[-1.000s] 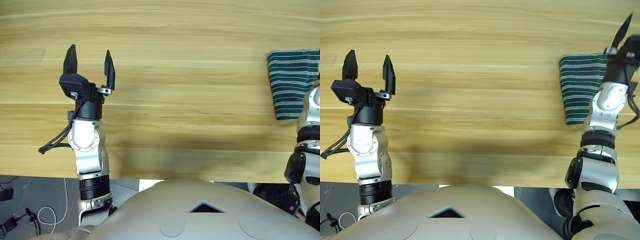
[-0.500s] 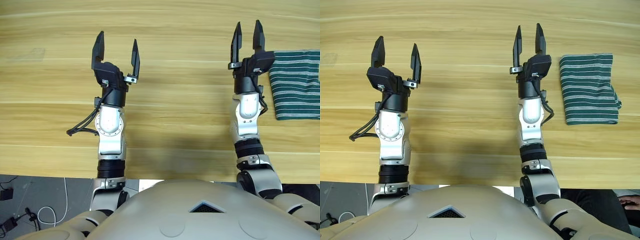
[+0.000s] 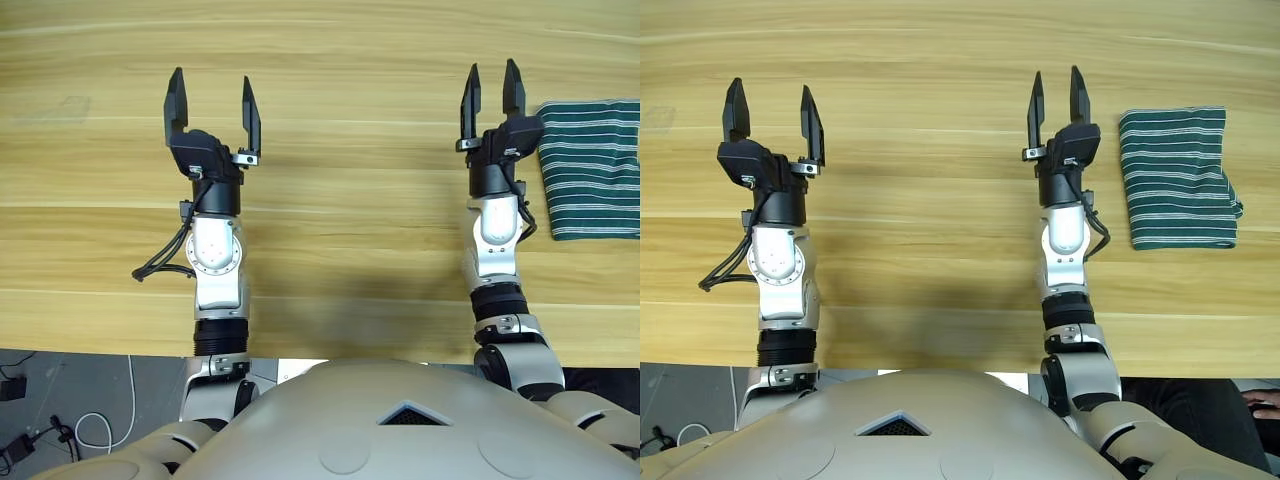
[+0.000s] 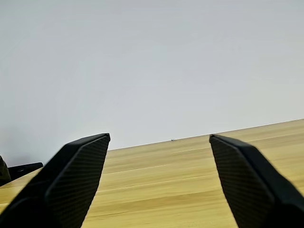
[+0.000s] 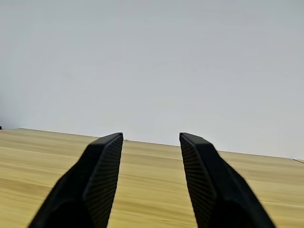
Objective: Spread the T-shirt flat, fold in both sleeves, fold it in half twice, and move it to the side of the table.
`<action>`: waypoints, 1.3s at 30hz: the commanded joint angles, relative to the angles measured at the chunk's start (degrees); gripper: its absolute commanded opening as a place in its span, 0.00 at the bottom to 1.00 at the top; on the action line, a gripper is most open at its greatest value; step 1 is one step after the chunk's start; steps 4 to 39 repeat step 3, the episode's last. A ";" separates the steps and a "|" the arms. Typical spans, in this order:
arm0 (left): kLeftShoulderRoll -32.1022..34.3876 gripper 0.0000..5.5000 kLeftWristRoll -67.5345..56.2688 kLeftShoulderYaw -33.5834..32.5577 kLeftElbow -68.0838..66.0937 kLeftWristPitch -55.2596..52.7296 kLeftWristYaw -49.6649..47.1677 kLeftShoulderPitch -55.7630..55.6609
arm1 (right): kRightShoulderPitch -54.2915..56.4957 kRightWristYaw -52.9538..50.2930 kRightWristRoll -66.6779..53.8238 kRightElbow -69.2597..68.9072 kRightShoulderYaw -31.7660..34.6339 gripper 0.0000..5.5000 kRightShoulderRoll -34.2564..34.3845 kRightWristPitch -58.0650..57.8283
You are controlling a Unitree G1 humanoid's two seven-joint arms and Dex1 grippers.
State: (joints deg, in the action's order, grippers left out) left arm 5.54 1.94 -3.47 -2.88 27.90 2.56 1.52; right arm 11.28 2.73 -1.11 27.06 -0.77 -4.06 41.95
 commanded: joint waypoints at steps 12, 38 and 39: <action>-0.24 0.70 -0.16 -0.63 0.42 0.29 -1.08 -0.35 | -0.71 0.80 0.24 -0.37 0.17 0.40 0.17 -0.68; -0.24 0.70 -0.16 -0.63 0.42 0.29 -1.08 -0.35 | -0.71 0.80 0.24 -0.37 0.17 0.40 0.17 -0.68; -0.24 0.70 -0.16 -0.63 0.42 0.29 -1.08 -0.35 | -0.71 0.80 0.24 -0.37 0.17 0.40 0.17 -0.68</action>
